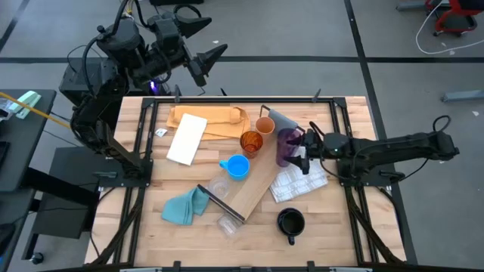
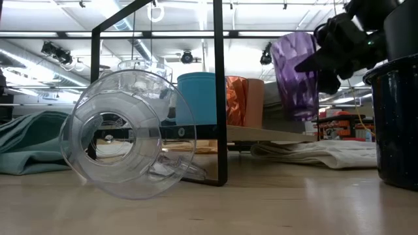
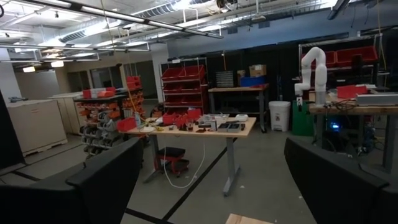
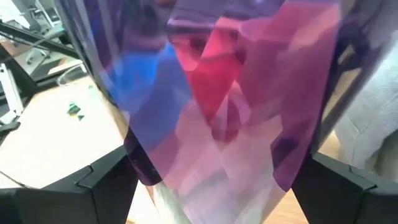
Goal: Stack small to large cups/mugs on shelf
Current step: Put the violet glass on the shelf
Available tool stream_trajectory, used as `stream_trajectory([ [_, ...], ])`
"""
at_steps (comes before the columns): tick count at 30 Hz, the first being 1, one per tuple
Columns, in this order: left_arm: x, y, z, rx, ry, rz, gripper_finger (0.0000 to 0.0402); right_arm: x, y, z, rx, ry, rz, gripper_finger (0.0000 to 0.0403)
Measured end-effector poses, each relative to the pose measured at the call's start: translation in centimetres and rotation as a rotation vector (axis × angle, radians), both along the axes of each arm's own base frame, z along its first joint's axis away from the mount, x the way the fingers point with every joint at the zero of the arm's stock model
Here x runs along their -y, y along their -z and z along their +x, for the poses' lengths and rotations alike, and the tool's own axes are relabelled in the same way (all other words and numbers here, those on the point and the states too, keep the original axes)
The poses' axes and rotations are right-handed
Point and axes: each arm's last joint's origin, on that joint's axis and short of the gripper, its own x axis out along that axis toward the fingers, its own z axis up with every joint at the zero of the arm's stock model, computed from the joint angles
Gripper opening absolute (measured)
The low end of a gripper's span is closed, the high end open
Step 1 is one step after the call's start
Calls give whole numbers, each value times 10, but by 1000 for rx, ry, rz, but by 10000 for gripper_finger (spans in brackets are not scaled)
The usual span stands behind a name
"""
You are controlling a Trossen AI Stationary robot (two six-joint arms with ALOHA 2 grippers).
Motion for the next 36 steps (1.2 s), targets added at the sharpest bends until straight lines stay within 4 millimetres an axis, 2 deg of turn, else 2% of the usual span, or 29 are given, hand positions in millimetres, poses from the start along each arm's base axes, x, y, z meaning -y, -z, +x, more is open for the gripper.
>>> stream_trajectory([
  [8,6,0,1,-6,20,14,398,7,9,8,-38,22,3,359],
  [15,12,-1,3,-4,46,23,398,10,8,9,-25,41,7,359],
  [30,15,-1,4,-6,53,33,398,-4,6,11,-35,75,-150,359],
  [36,15,-1,4,-10,52,39,398,-7,11,13,-82,125,-206,359],
])
